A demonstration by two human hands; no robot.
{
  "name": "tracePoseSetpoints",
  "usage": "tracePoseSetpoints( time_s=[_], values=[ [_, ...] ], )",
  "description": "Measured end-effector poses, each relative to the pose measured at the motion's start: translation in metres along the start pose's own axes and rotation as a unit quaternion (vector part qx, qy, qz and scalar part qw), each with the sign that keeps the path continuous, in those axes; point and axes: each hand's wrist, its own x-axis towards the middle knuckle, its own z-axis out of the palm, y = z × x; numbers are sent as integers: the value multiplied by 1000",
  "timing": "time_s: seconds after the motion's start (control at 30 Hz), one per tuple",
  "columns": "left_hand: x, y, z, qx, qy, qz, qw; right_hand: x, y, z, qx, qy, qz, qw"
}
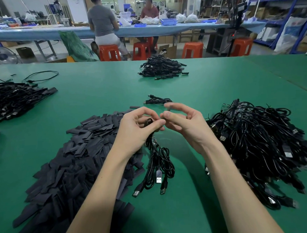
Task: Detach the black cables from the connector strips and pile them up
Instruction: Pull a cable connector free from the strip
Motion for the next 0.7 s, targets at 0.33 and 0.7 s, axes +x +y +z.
tracePoseSetpoints(
  time_s=[0.33,0.7],
  values=[
    [2,-6,2,10,17,-8,1000,3,16,4,-3,50,-49,998],
    [2,-9,-2,150,-23,-67,986,8,17,4,14,163,-110,980]
  ],
)
